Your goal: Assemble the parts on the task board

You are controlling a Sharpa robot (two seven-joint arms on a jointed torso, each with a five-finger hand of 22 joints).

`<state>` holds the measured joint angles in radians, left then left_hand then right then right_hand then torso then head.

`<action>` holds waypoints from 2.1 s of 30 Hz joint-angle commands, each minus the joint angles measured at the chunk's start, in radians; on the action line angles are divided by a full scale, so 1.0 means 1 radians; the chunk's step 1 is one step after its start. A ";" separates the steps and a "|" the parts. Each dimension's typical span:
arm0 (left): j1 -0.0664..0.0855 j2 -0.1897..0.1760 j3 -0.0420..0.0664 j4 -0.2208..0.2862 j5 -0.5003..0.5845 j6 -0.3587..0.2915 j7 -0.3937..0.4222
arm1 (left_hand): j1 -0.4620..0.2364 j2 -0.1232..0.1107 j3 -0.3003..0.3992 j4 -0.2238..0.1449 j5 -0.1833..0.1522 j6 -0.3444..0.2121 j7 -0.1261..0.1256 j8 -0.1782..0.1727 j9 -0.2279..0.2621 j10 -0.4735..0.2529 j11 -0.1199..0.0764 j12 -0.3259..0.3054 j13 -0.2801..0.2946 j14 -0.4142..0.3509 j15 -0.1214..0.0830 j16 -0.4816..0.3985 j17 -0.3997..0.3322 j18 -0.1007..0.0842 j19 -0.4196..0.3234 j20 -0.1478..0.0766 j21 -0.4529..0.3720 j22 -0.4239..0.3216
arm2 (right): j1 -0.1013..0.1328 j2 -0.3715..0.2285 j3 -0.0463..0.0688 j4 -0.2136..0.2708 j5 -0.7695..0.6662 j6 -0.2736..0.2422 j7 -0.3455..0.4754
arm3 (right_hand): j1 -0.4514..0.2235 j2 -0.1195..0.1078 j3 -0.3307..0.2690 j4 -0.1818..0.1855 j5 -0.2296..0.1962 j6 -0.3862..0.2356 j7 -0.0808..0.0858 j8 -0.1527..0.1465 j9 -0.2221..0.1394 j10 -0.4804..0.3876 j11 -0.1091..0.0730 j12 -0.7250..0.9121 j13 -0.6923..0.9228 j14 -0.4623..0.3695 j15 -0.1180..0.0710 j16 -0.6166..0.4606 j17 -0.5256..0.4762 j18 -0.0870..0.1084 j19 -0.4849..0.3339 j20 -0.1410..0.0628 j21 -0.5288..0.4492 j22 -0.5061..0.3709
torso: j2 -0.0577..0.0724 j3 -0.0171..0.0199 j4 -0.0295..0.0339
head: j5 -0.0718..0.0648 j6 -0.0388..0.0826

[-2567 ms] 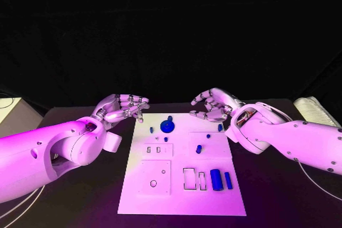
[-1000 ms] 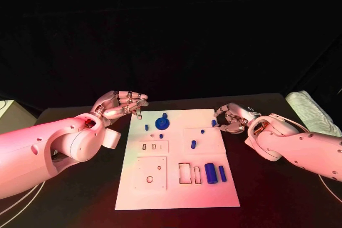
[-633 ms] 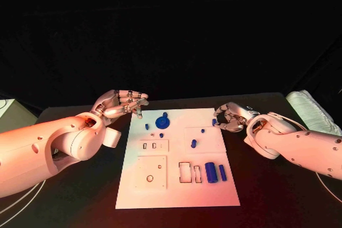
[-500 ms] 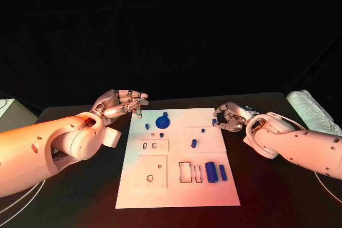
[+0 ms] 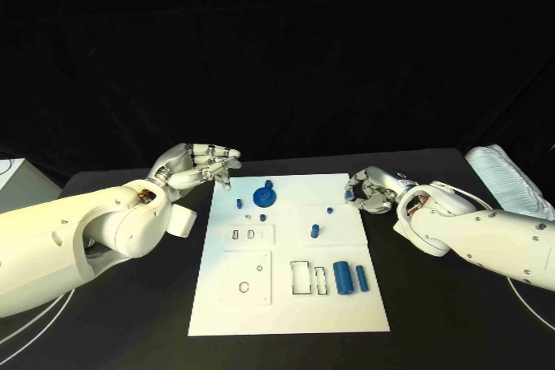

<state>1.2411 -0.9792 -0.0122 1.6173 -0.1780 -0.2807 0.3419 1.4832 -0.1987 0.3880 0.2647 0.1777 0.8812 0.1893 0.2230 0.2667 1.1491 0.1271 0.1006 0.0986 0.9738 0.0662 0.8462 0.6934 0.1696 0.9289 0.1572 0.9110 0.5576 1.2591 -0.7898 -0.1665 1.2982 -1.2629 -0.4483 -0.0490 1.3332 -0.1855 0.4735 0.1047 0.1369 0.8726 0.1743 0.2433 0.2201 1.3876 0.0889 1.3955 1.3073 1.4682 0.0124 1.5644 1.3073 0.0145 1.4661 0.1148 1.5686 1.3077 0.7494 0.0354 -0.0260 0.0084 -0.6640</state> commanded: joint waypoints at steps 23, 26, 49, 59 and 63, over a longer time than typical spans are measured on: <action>0.000 -0.001 0.001 0.001 -0.003 0.017 0.006 | -0.007 -0.001 0.006 0.002 -0.006 0.001 0.000 0.006 0.002 -0.010 0.001 -0.001 0.001 0.003 -0.003 0.007 0.000 0.014 -0.006 0.002 0.007 0.002 | -0.003 0.017 0.000 -0.023 0.002 0.022 0.010 | -0.024 0.014 0.033 -0.005 -0.021 0.042 -0.018 0.026 0.004 0.028 -0.014 0.020 0.110 0.103 -0.011 0.006 0.263 -0.015 0.105 -0.007 0.002 0.263 | 0.000 0.0006 0.0002 | 0.001 -0.008; 0.000 -0.001 0.001 0.001 -0.003 0.017 0.006 | -0.007 -0.001 0.006 0.002 -0.006 0.001 0.000 0.006 0.002 -0.010 0.001 -0.001 0.001 0.003 -0.003 0.007 0.000 0.014 -0.006 0.002 0.007 0.002 | -0.003 0.018 0.000 -0.023 0.002 0.010 0.008 | -0.033 0.012 0.033 -0.003 -0.025 0.048 -0.022 0.030 0.006 0.032 -0.017 0.024 0.113 0.103 -0.015 0.006 0.263 -0.015 0.105 -0.010 0.002 0.263 | 0.000 0.0004 0.0009 | 0.001 -0.008; 0.000 0.003 0.000 -0.007 -0.003 0.018 0.005 | -0.008 -0.001 0.007 0.003 -0.006 0.000 0.000 0.006 0.003 -0.012 0.001 -0.001 0.002 0.003 -0.002 0.008 0.001 0.014 -0.007 0.002 0.009 0.003 | 0.016 -0.004 0.004 0.064 -0.018 -0.145 -0.044 | -0.060 0.024 0.042 -0.002 -0.019 0.095 -0.050 0.076 0.023 0.054 -0.042 0.040 0.129 0.103 -0.039 0.006 0.263 -0.015 0.105 -0.034 0.002 0.263 | -0.004 -0.0012 -0.0008 | 0.005 -0.005; 0.000 0.010 0.000 -0.015 -0.003 0.016 0.004 | -0.008 -0.001 0.007 0.003 -0.006 0.000 0.000 0.006 0.003 -0.012 0.001 -0.001 0.002 0.003 -0.002 0.008 0.001 0.014 -0.007 0.002 0.009 0.003 | 0.040 0.001 0.006 0.224 -0.066 -0.142 -0.157 | -0.060 0.025 0.045 -0.004 -0.013 0.094 -0.051 0.078 0.023 0.054 -0.044 0.039 0.129 0.103 -0.038 0.006 0.263 -0.015 0.105 -0.035 0.002 0.263 | -0.012 -0.0087 -0.0047 | 0.017 -0.011; 0.000 0.015 -0.001 -0.017 -0.003 0.016 0.003 | -0.008 -0.001 0.007 0.002 -0.006 0.000 0.000 0.006 0.003 -0.012 0.001 0.000 0.002 0.002 -0.002 0.008 0.001 0.014 -0.007 0.002 0.009 0.003 | 0.041 0.029 0.005 0.281 -0.083 -0.129 -0.204 | -0.059 0.026 0.046 -0.005 -0.010 0.094 -0.051 0.078 0.024 0.054 -0.044 0.040 0.129 0.103 -0.038 0.006 0.263 -0.015 0.105 -0.035 0.002 0.263 | -0.014 -0.0107 -0.0026 | 0.023 -0.016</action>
<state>1.2411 -0.9670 -0.0133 1.5994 -0.1791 -0.2797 0.3396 1.4832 -0.1987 0.3908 0.2676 0.1777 0.8812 0.1892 0.2230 0.2686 1.1448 0.1297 0.1005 0.0994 0.9738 0.0663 0.8499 0.6934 0.1696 0.9289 0.1573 0.9148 0.5593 1.2999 -0.7693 -0.1612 1.5609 -1.3011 -0.5848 -0.1804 1.2791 -0.1660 0.5135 0.0978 0.1222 0.9584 0.1241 0.3150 0.2422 1.4369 0.0452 1.4293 1.3076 1.4682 -0.0201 1.5644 1.3073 0.0145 1.4662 0.0859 1.5686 1.3081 0.7383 0.0274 -0.0296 0.0264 -0.6760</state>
